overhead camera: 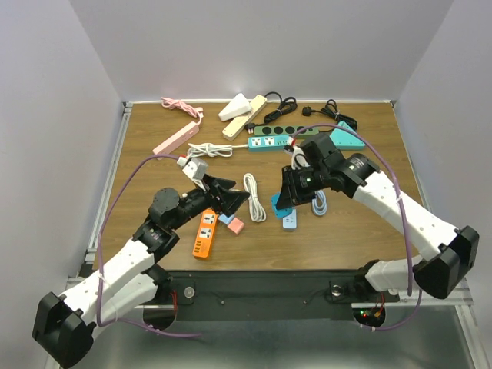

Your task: Insert the plug

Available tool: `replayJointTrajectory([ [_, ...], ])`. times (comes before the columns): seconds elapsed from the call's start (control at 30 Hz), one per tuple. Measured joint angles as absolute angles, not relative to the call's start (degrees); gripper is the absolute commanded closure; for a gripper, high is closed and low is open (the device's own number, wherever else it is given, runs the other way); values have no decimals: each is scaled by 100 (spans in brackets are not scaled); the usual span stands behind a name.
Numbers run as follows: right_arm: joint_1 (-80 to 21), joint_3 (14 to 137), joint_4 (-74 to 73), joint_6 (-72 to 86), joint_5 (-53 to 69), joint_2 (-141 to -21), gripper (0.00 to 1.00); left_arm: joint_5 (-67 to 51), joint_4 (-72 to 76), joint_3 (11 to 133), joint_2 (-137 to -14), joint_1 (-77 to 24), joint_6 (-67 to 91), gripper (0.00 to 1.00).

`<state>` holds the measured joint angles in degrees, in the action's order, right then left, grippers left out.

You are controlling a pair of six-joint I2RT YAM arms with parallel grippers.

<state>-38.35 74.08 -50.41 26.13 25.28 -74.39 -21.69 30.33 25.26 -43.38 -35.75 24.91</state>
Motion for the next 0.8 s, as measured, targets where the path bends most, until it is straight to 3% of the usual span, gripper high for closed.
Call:
replayJointTrajectory([
  [0.43,-3835,7030,-5658,2987,578,-8084,100,-1402,2292,2641,-4786,-3573,2110,17],
  [0.8,-3835,6667,-5389,3114,51,-8399,100,-1387,2224,2764,-4910,-3555,2012,17],
])
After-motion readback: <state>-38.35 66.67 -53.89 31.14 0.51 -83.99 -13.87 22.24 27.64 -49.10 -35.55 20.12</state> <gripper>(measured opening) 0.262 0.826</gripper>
